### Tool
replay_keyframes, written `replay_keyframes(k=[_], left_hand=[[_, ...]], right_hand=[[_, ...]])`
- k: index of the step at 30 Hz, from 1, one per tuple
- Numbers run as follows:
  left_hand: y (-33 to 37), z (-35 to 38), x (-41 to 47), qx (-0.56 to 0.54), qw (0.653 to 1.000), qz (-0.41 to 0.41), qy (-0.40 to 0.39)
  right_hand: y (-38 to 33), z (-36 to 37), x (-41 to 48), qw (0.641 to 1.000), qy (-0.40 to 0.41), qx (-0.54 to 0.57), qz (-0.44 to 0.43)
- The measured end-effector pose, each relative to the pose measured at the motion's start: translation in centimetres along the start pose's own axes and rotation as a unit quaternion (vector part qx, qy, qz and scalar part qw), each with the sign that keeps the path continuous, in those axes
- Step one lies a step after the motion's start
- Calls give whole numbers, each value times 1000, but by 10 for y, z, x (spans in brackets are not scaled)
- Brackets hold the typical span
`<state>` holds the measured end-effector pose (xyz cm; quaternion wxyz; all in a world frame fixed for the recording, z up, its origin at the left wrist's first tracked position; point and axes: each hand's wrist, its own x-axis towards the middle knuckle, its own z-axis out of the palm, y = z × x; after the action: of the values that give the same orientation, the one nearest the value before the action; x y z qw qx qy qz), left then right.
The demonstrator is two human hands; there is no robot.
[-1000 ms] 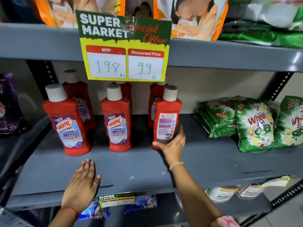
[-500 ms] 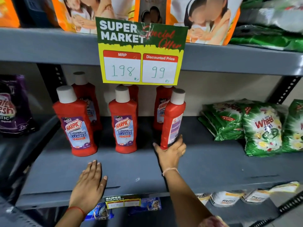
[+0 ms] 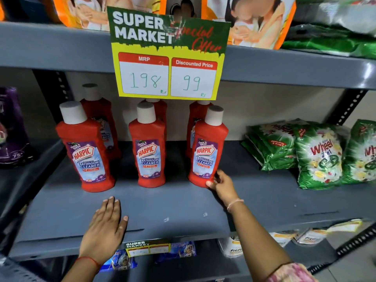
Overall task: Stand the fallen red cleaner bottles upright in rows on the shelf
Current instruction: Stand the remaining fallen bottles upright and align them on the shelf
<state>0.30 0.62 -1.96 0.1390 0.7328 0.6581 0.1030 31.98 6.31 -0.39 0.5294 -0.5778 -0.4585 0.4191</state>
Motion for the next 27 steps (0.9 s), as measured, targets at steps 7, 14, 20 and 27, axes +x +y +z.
replay_keyframes(k=[7,14,20,27], left_hand=[[0,0,0,-1,1000,-4,7],[0,0,0,-1,1000,-4,10],[0,0,0,-15,1000,-3,12],[1,-1,0,-7,1000,2,8]], right_hand=[[-6,-14,25,992,-92,-62,61],[-1,-18,23,992,-94,-66,59],[-2,-12,15,994,-76,-71,24],[2,-28,-21,993,-84,-66,40]])
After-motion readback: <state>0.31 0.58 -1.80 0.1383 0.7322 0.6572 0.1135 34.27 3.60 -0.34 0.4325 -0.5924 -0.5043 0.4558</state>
